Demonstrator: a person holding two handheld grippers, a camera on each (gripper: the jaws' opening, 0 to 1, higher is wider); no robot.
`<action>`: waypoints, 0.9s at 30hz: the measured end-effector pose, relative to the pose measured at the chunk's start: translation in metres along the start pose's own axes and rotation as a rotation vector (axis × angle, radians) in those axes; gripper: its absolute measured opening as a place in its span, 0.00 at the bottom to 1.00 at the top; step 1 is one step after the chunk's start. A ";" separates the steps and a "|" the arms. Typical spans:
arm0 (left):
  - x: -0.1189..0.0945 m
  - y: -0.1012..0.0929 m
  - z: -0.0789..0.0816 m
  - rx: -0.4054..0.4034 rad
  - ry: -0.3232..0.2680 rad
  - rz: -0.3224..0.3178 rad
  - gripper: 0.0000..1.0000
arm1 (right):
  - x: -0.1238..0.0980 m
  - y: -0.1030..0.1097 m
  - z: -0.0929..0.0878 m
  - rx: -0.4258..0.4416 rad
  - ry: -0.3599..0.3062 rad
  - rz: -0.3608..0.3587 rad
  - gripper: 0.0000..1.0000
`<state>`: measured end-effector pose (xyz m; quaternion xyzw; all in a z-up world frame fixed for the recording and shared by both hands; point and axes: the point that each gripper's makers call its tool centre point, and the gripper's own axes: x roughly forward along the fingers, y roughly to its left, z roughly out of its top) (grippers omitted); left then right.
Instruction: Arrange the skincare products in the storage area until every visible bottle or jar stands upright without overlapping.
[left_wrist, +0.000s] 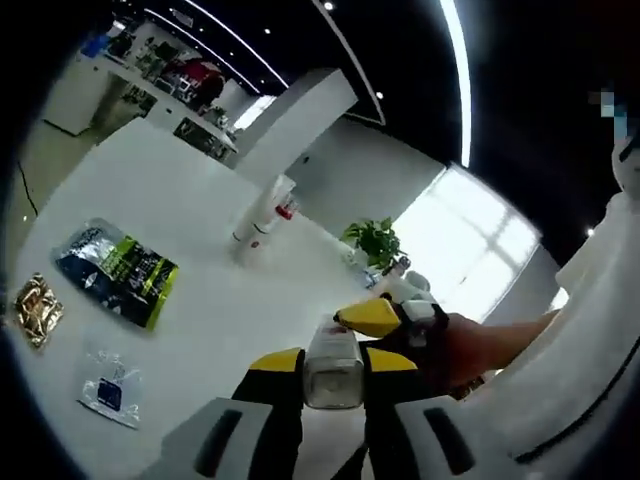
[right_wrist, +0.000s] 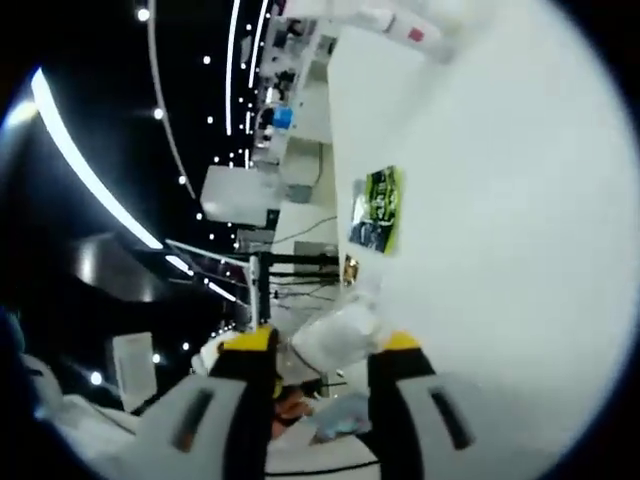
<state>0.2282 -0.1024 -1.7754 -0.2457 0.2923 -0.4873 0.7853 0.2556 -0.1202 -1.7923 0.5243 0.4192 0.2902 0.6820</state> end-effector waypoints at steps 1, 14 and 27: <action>0.000 -0.001 -0.002 0.025 0.014 0.000 0.21 | -0.001 -0.001 0.001 0.011 -0.003 -0.003 0.33; 0.006 -0.008 -0.038 0.071 0.176 -0.019 0.22 | -0.005 0.006 -0.003 0.010 0.048 0.048 0.21; -0.002 -0.031 -0.031 -0.202 0.112 -0.191 0.29 | -0.013 0.039 -0.027 -0.358 0.250 0.163 0.20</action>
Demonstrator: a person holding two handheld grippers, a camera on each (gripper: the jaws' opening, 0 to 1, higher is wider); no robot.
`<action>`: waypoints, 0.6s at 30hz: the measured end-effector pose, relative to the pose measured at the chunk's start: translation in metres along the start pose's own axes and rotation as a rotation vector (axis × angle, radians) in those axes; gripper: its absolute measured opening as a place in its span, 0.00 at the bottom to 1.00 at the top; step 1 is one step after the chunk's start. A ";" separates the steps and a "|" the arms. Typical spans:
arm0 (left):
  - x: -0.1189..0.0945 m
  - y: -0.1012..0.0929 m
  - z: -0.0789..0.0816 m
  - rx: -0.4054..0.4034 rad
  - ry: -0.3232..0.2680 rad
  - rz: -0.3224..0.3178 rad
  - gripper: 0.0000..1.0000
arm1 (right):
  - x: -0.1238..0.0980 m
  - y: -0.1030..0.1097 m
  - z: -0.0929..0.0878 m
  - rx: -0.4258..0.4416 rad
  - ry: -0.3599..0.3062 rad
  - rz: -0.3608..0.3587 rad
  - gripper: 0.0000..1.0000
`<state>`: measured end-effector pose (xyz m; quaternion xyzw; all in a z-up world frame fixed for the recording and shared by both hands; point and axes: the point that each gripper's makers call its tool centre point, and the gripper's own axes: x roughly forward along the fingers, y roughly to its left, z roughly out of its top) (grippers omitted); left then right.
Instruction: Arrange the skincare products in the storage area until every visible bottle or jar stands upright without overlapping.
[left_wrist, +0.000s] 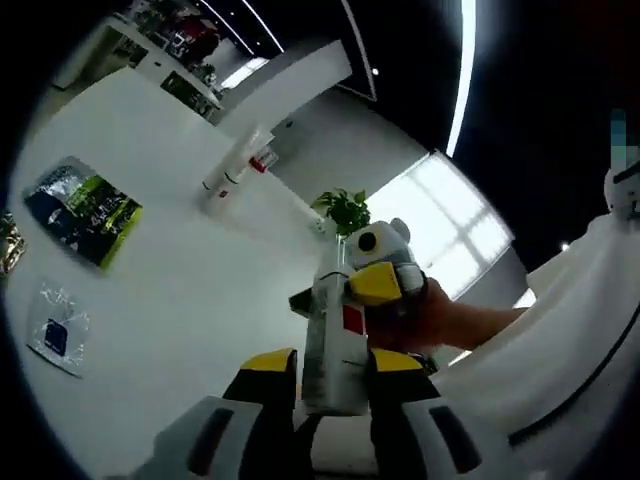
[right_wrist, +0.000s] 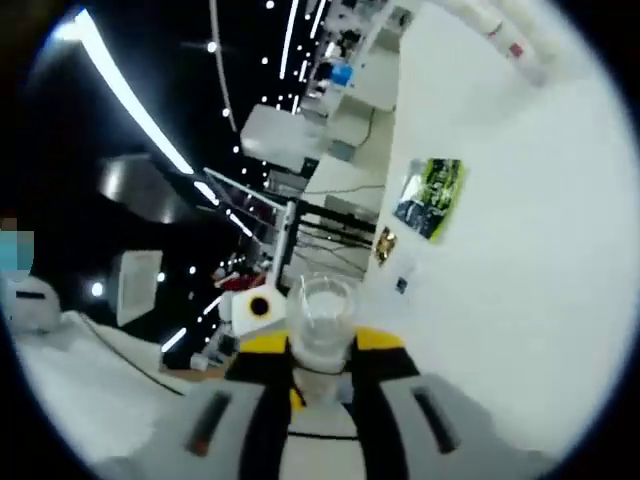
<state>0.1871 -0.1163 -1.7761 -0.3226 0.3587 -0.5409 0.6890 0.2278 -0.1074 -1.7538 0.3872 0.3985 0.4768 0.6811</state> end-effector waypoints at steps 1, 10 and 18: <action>0.000 -0.001 -0.001 -0.002 0.004 -0.009 0.30 | 0.000 0.005 -0.001 -0.024 0.015 0.018 0.20; 0.006 -0.039 -0.017 0.013 0.112 -0.191 0.25 | 0.001 0.045 -0.015 -0.268 0.194 0.179 0.20; 0.002 -0.032 -0.011 0.120 0.104 -0.125 0.22 | 0.008 0.046 -0.007 -0.295 0.171 0.166 0.20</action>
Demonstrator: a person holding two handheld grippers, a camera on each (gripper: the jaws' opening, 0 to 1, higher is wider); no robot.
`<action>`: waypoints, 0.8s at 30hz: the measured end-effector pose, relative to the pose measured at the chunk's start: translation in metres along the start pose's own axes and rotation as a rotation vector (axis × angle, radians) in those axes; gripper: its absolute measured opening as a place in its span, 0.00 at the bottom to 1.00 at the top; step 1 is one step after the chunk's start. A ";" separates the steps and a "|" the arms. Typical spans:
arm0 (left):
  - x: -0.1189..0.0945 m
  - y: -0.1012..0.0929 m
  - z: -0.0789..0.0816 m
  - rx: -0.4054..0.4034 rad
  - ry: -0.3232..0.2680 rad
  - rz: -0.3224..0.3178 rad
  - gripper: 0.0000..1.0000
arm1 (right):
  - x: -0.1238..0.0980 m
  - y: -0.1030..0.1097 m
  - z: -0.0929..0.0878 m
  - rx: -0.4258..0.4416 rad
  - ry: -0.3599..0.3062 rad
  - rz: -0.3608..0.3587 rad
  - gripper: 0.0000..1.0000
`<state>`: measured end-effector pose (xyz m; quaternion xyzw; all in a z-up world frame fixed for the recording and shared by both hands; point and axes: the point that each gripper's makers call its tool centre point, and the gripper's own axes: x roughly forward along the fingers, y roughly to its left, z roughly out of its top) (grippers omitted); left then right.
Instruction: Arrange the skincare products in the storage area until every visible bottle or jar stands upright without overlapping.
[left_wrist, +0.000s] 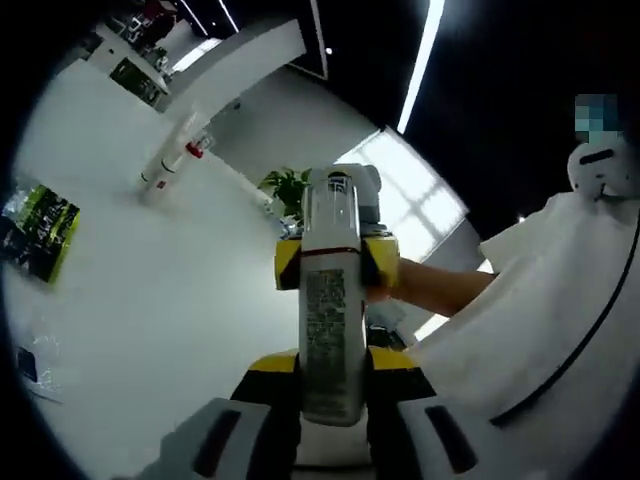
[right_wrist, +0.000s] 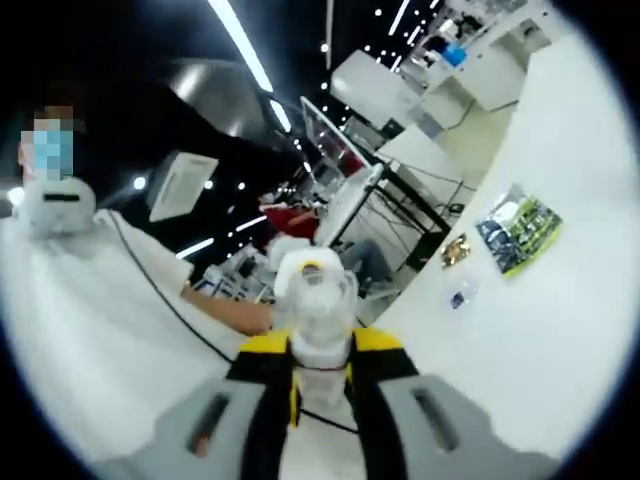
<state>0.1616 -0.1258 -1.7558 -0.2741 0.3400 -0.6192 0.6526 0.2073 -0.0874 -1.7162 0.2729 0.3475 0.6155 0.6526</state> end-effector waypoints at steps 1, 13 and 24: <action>0.000 0.002 0.000 0.000 0.003 0.013 0.22 | 0.000 -0.004 0.001 0.003 -0.004 -0.019 0.20; -0.001 0.031 0.015 0.044 -0.041 0.180 0.21 | 0.002 -0.033 0.016 -0.056 -0.109 -0.274 0.27; -0.002 0.064 0.038 0.093 -0.093 0.428 0.21 | -0.011 -0.050 0.018 0.040 -0.188 -0.419 0.27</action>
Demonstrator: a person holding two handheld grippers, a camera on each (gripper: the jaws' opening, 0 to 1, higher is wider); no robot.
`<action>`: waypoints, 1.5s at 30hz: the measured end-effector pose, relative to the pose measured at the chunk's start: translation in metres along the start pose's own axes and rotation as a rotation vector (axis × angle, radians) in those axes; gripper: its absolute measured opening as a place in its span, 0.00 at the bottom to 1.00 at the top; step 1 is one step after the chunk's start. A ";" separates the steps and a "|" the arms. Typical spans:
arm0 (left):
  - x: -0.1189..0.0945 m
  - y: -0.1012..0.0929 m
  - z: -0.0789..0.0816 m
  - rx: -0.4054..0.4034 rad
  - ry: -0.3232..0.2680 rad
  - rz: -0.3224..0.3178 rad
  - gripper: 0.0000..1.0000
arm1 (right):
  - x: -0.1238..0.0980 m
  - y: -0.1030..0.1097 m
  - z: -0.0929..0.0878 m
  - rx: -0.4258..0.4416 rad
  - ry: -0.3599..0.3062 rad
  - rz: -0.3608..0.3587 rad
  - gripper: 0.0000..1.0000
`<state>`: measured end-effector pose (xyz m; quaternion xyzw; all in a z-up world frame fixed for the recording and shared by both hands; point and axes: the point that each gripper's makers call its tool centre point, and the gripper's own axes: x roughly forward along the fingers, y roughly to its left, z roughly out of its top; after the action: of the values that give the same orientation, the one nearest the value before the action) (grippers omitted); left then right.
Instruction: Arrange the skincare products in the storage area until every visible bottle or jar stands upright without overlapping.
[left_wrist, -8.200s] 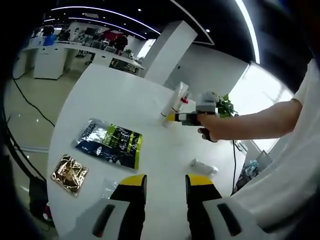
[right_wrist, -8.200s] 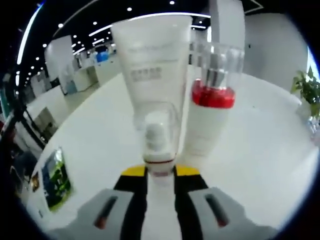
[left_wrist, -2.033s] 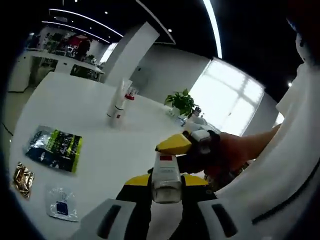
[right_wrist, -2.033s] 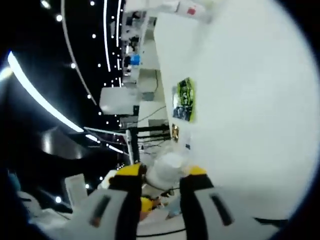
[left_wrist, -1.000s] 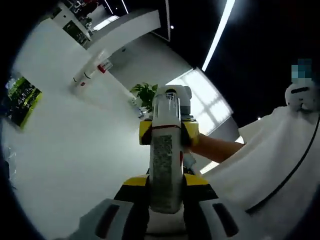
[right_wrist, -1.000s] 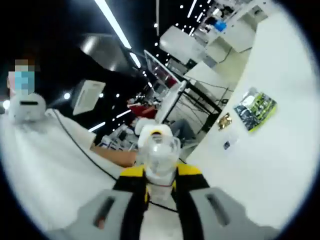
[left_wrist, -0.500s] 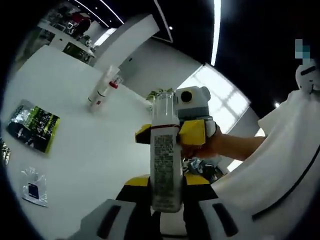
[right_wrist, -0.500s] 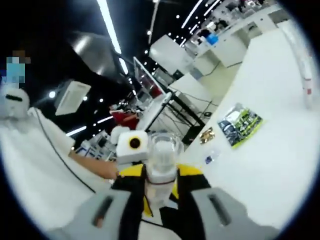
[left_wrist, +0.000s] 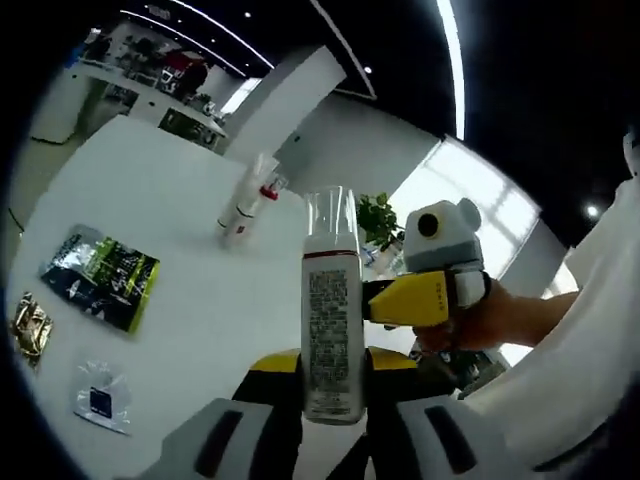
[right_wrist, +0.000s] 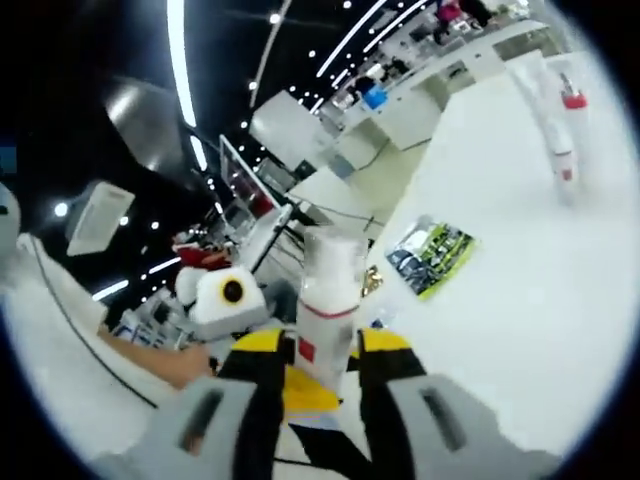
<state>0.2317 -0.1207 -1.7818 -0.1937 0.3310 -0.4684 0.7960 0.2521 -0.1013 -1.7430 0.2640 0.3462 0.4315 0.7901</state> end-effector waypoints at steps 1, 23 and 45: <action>0.002 0.001 -0.001 0.021 0.016 0.026 0.21 | 0.001 -0.002 0.001 0.007 -0.011 -0.017 0.28; 0.029 0.007 -0.017 0.305 0.159 0.155 0.23 | -0.017 -0.039 -0.006 0.003 -0.023 -0.206 0.19; 0.004 0.048 -0.021 0.159 0.178 0.192 0.24 | -0.055 -0.143 0.079 -0.248 -0.173 -0.544 0.19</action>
<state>0.2477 -0.1011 -1.8282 -0.0553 0.3793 -0.4303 0.8173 0.3637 -0.2280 -1.7790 0.0989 0.2802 0.2191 0.9294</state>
